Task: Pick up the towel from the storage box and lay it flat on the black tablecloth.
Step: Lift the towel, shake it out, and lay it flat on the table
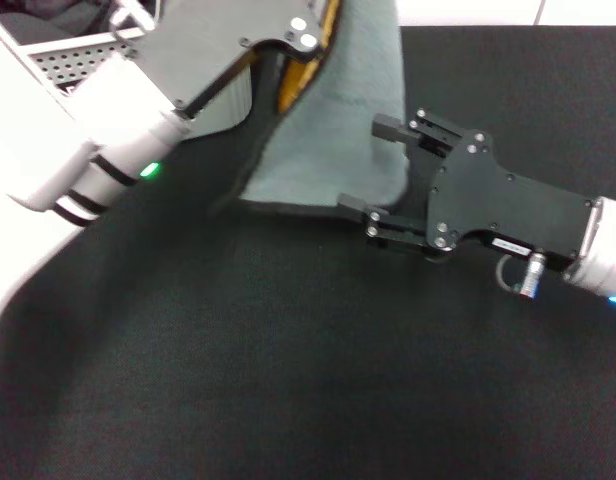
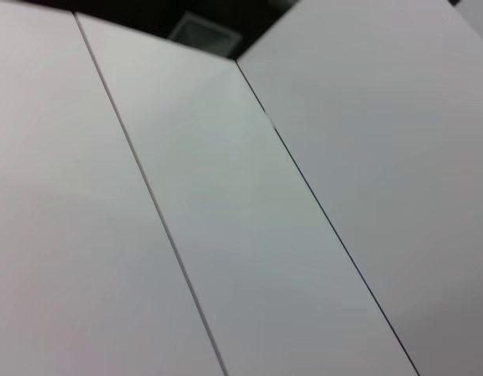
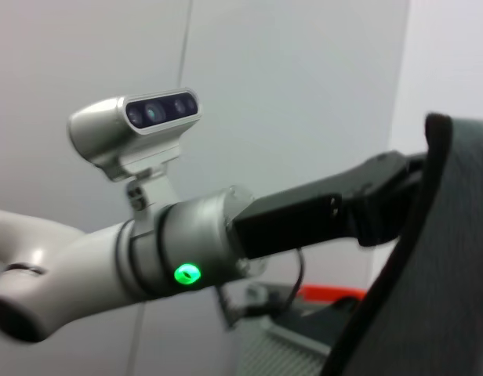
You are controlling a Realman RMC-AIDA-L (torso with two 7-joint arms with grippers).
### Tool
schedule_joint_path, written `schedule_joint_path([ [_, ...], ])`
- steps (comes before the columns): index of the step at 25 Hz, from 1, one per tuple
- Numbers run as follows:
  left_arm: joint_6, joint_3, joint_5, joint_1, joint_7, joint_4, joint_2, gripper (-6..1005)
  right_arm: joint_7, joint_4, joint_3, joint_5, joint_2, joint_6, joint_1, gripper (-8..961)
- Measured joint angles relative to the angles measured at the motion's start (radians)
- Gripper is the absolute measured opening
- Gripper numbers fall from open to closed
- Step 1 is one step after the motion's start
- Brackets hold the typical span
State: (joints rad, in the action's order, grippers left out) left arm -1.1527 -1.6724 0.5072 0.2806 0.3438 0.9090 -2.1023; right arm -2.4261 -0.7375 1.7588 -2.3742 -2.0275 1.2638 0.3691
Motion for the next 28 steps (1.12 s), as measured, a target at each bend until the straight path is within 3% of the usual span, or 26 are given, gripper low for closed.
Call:
schedule_joint_path([
  [5, 0.172, -0.089, -0.001, -0.066, 0.026, 0.140, 0.000, 20, -0.148, -0.006, 0.188, -0.312, 0.000, -0.081, -0.007, 798],
  [8, 0.247, -0.124, -0.002, -0.088, 0.060, 0.190, 0.000, 21, -0.204, -0.040, 0.241, -0.403, 0.000, -0.105, -0.029, 797],
  [16, 0.271, -0.170, -0.039, -0.094, 0.091, 0.206, 0.003, 21, -0.193, -0.157, 0.228, -0.409, 0.000, -0.297, -0.067, 796],
  [28, 0.302, -0.204, -0.075, -0.086, 0.088, 0.220, 0.001, 21, -0.044, -0.147, 0.152, -0.410, 0.000, -0.320, -0.061, 794],
])
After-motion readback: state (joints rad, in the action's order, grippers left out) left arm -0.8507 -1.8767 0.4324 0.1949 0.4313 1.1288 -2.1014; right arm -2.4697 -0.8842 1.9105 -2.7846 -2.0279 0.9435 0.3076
